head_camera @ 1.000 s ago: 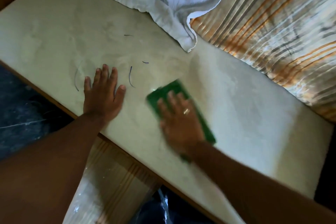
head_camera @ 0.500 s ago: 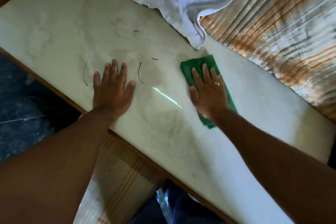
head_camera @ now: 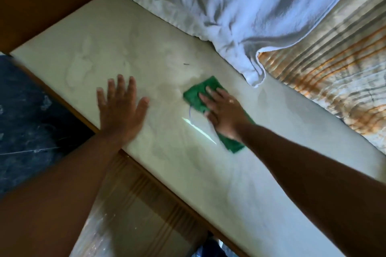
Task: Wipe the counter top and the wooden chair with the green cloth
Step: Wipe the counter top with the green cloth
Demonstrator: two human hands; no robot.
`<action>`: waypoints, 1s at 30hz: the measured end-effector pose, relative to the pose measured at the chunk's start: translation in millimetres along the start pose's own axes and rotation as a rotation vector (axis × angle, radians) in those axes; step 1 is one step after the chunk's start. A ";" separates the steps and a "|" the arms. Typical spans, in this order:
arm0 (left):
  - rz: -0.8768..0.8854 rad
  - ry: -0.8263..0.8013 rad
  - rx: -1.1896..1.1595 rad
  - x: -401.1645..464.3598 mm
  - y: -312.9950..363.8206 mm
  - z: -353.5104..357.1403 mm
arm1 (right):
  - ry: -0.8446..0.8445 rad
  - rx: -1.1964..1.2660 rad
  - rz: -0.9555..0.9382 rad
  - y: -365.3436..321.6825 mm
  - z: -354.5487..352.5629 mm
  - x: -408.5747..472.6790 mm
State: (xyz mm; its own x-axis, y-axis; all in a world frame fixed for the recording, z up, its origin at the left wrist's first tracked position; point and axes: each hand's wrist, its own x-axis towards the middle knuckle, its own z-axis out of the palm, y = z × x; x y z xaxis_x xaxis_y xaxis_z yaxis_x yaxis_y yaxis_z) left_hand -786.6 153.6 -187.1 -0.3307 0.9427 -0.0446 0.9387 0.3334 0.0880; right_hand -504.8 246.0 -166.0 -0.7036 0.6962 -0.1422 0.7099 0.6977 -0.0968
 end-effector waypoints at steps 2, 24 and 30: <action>-0.103 0.001 0.052 15.2 -27.8 -2.1 | 0.071 0.040 0.153 0.6 -6.0 37.1; -0.137 0.027 -0.043 54.6 -76.0 1.3 | 0.039 0.171 0.075 -79.0 24.9 -34.9; -0.136 0.024 -0.064 55.2 -75.9 -1.4 | 0.064 0.144 0.291 -7.2 8.8 21.4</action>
State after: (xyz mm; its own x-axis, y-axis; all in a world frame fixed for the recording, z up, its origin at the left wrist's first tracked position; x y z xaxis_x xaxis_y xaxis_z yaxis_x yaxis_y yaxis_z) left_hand -876.3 180.3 -194.8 -0.4570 0.8887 -0.0361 0.8774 0.4571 0.1457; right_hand -524.7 254.4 -177.0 -0.4675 0.8754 -0.1228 0.8756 0.4395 -0.2005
